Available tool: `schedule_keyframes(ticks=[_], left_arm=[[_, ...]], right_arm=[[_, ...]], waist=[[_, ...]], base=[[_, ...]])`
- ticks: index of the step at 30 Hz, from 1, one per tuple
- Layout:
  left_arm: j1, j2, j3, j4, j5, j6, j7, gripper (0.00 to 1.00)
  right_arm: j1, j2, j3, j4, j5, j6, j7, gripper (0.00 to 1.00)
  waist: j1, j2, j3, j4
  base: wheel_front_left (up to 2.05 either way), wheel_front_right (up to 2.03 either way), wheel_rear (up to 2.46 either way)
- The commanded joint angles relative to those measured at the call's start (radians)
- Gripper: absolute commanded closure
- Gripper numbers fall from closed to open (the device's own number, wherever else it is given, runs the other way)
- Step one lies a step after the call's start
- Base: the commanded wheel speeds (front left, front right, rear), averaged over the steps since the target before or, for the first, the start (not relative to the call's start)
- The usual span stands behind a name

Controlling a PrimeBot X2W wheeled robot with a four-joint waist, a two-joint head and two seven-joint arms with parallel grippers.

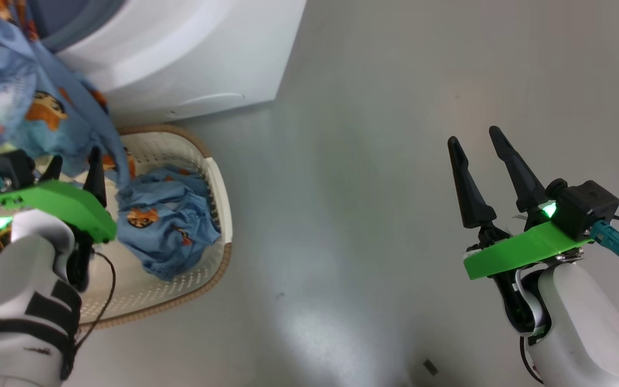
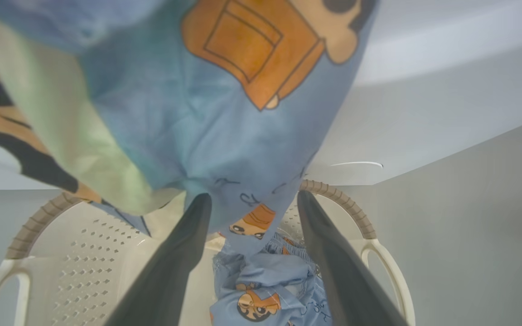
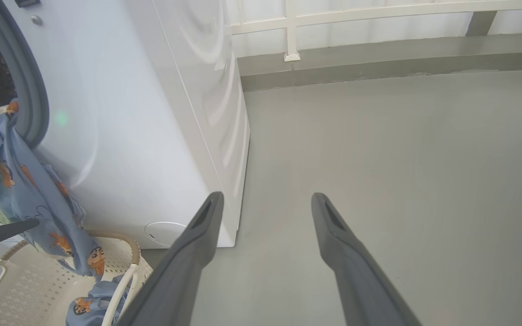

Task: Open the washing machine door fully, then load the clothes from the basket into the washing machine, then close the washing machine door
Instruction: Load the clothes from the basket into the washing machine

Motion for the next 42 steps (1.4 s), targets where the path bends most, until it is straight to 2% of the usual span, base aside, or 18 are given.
schedule_keyframes(ticks=[1, 7, 19, 20, 21, 32, 38, 42], left_arm=[[-0.021, 0.04, 0.014, -0.005, -0.011, -0.002, -0.003, 0.0], [-0.088, 0.06, 0.023, 0.016, -0.024, 0.003, -0.019, 0.0], [-0.161, 0.063, 0.056, 0.036, -0.051, 0.016, -0.061, 0.0], [-0.162, 0.062, 0.057, 0.035, -0.051, 0.016, -0.063, 0.45], [-0.162, 0.06, 0.059, 0.033, -0.051, 0.015, -0.065, 0.99], [-0.1, 0.034, 0.079, -0.005, -0.06, 0.004, -0.069, 1.0], [-0.034, 0.05, 0.107, -0.091, -0.033, 0.001, -0.069, 1.0], [0.026, 0.06, 0.145, -0.206, 0.002, 0.0, -0.069, 1.0]], right_arm=[[0.0, -0.003, 0.013, -0.026, -0.011, 0.004, -0.008, 0.0], [-0.007, 0.005, 0.012, -0.037, -0.016, 0.004, -0.008, 0.0], [-0.021, 0.018, 0.016, -0.036, -0.021, 0.004, -0.008, 0.0], [-0.022, 0.018, 0.015, -0.035, -0.021, 0.004, -0.008, 0.0], [-0.022, 0.019, 0.014, -0.034, -0.021, 0.004, -0.008, 0.0], [-0.023, 0.024, 0.025, -0.017, -0.018, 0.004, -0.008, 0.0], [-0.018, 0.025, 0.03, -0.003, -0.011, 0.004, -0.008, 0.0], [-0.005, 0.027, 0.03, 0.006, -0.001, 0.004, -0.008, 0.0]], waist=[[-0.0001, -0.0001, 0.027, -0.02], [-0.0001, -0.0001, 0.068, -0.031], [-0.0001, -0.0001, 0.095, -0.042], [-0.0001, -0.0001, 0.094, -0.041], [-0.0001, -0.0001, 0.093, -0.038], [-0.0001, -0.0001, 0.036, -0.003], [-0.0001, -0.0001, -0.014, 0.018], [-0.0001, -0.0001, -0.054, 0.037]], base=[[0.0, 0.0, 0.0], [0.0, 0.0, 0.0], [0.0, 0.0, 0.0], [0.0, 0.0, 0.0], [0.0, 0.0, 0.0], [0.0, 0.0, 0.0], [0.0, 0.0, 0.0], [0.0, 0.0, 0.0]])
